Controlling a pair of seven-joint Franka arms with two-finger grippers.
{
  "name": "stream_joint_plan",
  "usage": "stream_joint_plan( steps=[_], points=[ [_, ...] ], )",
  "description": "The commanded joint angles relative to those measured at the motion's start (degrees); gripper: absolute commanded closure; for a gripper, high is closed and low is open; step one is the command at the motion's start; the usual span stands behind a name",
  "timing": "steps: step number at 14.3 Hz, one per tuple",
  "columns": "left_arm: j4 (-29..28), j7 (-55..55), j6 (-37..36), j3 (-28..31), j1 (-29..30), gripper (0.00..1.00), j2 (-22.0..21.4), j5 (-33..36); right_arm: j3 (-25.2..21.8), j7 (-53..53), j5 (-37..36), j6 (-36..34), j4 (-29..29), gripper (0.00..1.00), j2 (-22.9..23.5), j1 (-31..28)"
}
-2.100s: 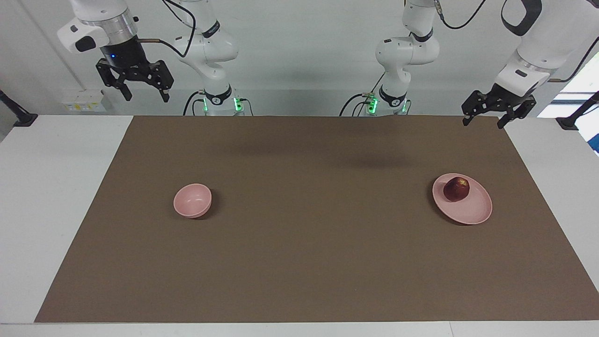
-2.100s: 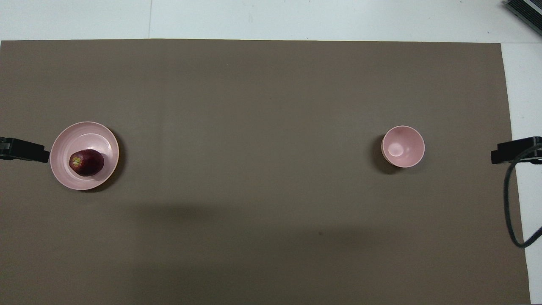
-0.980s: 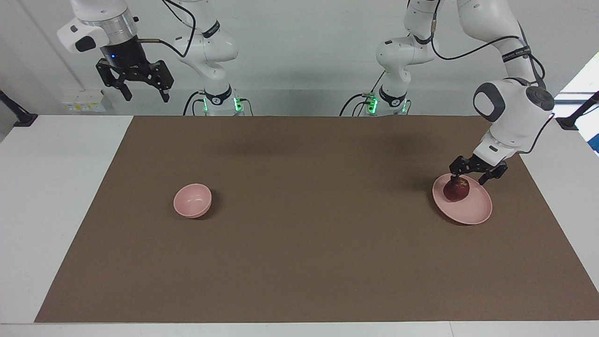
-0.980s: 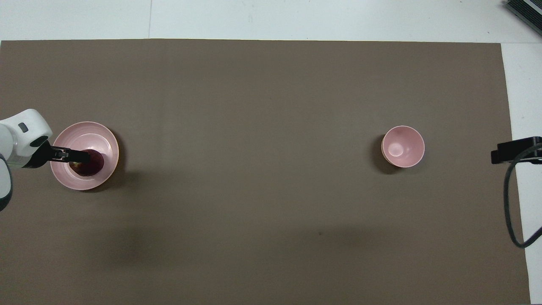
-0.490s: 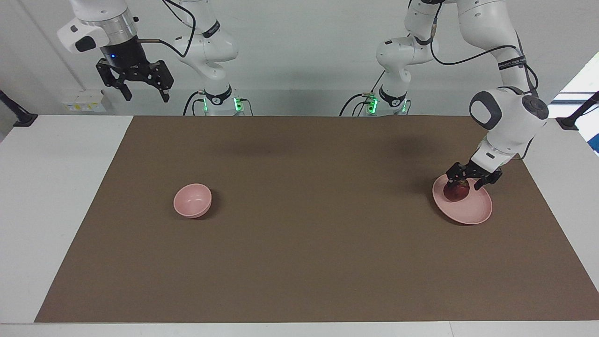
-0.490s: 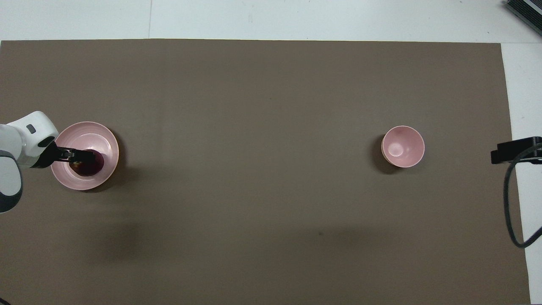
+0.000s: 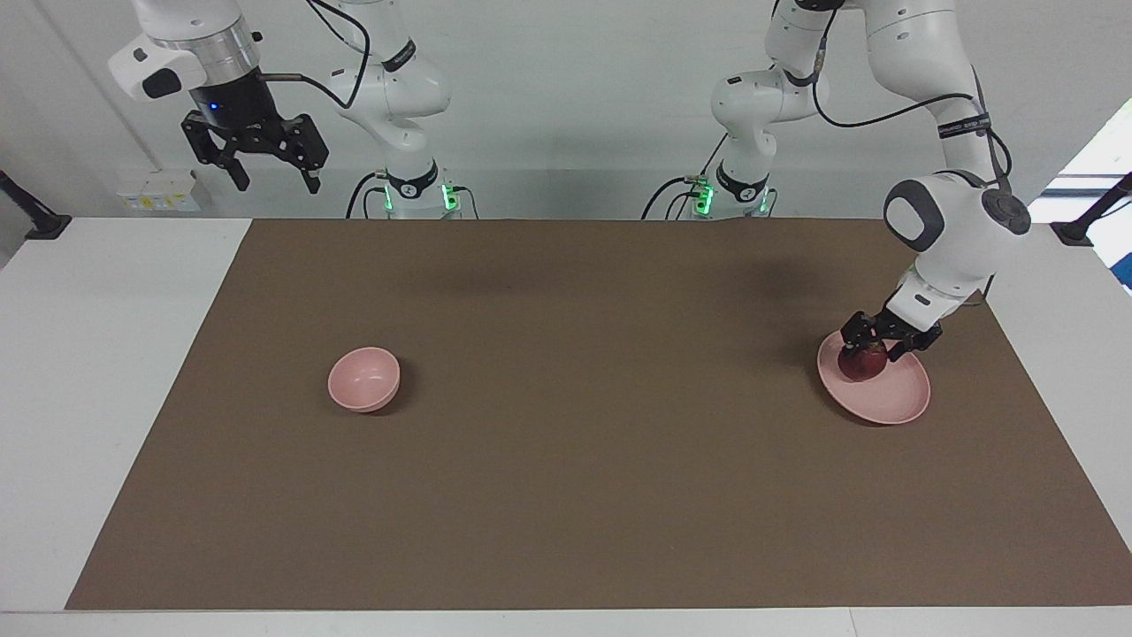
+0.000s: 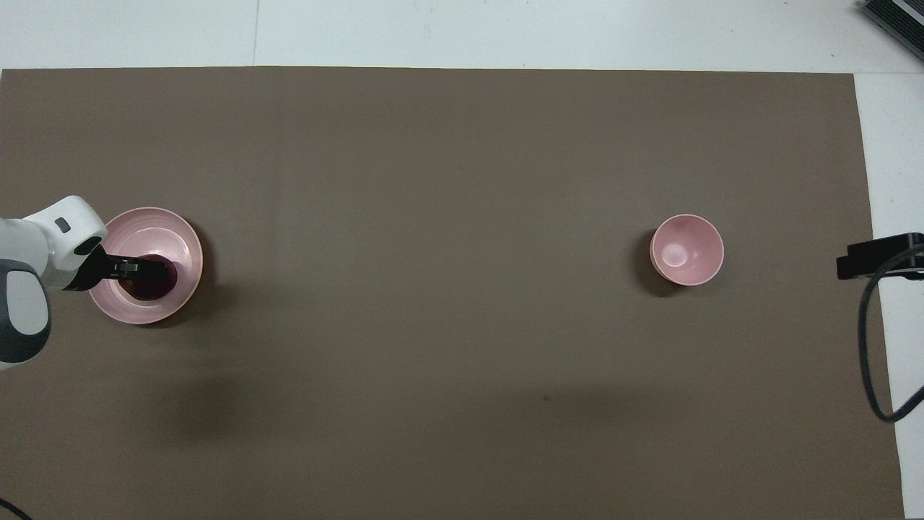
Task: Move apple from plate to bowl
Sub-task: 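Reach the left gripper over the plate and grasp the red apple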
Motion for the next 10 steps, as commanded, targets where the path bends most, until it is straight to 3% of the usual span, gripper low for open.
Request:
stream_joint_plan(
  steps=[1, 3, 7, 10],
  points=[
    [-0.01, 0.88, 0.15, -0.43, 0.64, 1.0, -0.74, -0.89, 0.19, -1.76, 0.73, 0.33, -0.98, 0.0, -0.8, -0.81],
    [0.25, 0.44, -1.16, -0.61, 0.11, 1.0, -3.01, -0.97, 0.19, -1.84, 0.73, 0.33, -0.89, 0.0, -0.8, -0.81],
    [8.5, -0.78, -18.44, -1.13, -0.06, 1.0, -6.01, -1.67, 0.1, -5.71, 0.82, 0.07, -0.98, 0.0, -0.8, -0.72],
    [11.06, -5.88, -23.31, -1.4, -2.69, 1.0, -8.47, -11.23, 0.28, -5.27, 0.99, -1.25, -0.89, 0.0, -0.89, -0.72]
  ],
)
